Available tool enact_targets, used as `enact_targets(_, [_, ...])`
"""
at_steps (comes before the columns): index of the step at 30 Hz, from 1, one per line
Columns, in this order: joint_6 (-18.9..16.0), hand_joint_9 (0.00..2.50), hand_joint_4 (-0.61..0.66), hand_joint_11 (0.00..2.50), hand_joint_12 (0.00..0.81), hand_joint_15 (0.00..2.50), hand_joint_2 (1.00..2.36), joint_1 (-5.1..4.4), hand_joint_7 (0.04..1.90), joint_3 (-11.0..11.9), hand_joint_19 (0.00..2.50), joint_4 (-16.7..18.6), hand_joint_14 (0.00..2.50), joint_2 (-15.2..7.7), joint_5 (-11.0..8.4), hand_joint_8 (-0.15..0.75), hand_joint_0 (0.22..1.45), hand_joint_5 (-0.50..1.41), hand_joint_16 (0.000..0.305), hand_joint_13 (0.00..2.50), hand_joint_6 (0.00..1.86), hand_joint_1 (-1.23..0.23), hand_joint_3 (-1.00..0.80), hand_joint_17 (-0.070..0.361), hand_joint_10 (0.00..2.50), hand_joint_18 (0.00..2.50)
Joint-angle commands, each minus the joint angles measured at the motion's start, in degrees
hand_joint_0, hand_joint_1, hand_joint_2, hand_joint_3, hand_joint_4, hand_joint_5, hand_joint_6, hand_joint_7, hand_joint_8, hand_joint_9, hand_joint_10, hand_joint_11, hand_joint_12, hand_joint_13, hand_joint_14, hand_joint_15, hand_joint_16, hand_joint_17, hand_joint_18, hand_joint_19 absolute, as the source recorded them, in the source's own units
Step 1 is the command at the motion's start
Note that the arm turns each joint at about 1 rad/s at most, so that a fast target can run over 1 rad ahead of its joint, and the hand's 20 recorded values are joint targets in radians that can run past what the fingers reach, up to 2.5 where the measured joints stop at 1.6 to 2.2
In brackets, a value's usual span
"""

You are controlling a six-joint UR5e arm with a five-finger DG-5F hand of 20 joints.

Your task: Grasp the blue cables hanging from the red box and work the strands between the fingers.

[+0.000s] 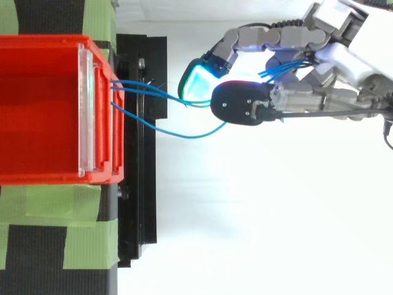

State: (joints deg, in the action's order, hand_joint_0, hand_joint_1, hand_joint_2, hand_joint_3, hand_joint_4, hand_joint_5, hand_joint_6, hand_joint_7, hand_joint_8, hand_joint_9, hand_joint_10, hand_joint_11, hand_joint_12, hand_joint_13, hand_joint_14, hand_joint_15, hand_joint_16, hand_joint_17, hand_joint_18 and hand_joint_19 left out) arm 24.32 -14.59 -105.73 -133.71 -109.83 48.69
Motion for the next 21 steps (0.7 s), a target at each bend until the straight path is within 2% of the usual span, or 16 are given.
enact_targets(1, [0.03, 1.78, 0.21, 2.50, 0.684, 1.71, 1.02, 0.00, 1.16, 0.00, 0.60, -0.41, 2.50, 0.05, 0.44, 0.532, 0.90, 0.44, 0.243, 1.96, 0.02, -0.74, -0.37, 0.182, 2.50, 2.50])
enact_targets(5, [0.03, 1.78, 0.19, 2.50, 0.684, 1.71, 1.02, 0.00, 1.18, 0.00, 0.60, -1.64, 2.50, 0.05, 0.53, 0.532, 1.02, 0.44, 0.243, 1.96, 0.02, -0.76, -0.12, 0.182, 2.50, 2.50])
enact_targets(11, [1.43, 1.78, 0.19, 2.50, 0.684, 1.71, 1.02, 0.00, 1.19, 0.09, 0.60, -3.14, 2.50, 1.37, 0.88, 0.532, 1.02, 0.44, 0.243, 1.96, 0.02, -0.76, -0.08, 0.182, 2.50, 2.50])
enact_targets(14, [2.22, 1.78, 0.18, 2.50, 0.684, 1.71, 1.02, 0.00, 1.20, 0.00, 0.60, -3.67, 2.50, 1.46, 0.88, 0.532, 1.11, 0.43, 0.243, 1.96, 0.02, -0.77, -0.03, 0.182, 2.50, 2.50])
enact_targets(17, [2.49, 1.78, 0.17, 2.50, 0.684, 1.71, 1.01, 0.00, 1.22, 0.00, 0.60, -4.37, 2.50, 1.46, 0.88, 0.532, 1.18, 0.45, 0.243, 1.96, 0.02, -0.76, 0.12, 0.182, 2.50, 2.50])
enact_targets(19, [2.49, 1.78, 0.16, 2.50, 0.684, 1.71, 1.01, 0.00, 1.24, 0.00, 0.60, -5.07, 2.50, 1.46, 0.88, 0.532, 1.18, 0.45, 0.243, 1.96, 0.01, -0.75, 0.16, 0.182, 2.50, 2.50])
enact_targets(20, [2.49, 1.78, 0.18, 2.50, 0.684, 1.71, 1.01, 0.00, 1.23, 0.00, 0.60, -5.33, 2.50, 1.46, 0.88, 0.532, 1.11, 0.45, 0.243, 1.96, 0.02, -0.77, 0.16, 0.182, 2.50, 2.50])
enact_targets(21, [2.49, 1.78, 0.18, 2.50, 0.684, 1.71, 1.01, 0.00, 1.23, 0.00, 0.60, -5.51, 2.50, 1.46, 0.97, 0.532, 1.08, 0.44, 0.243, 1.96, 0.02, -0.78, 0.16, 0.182, 2.50, 2.50])
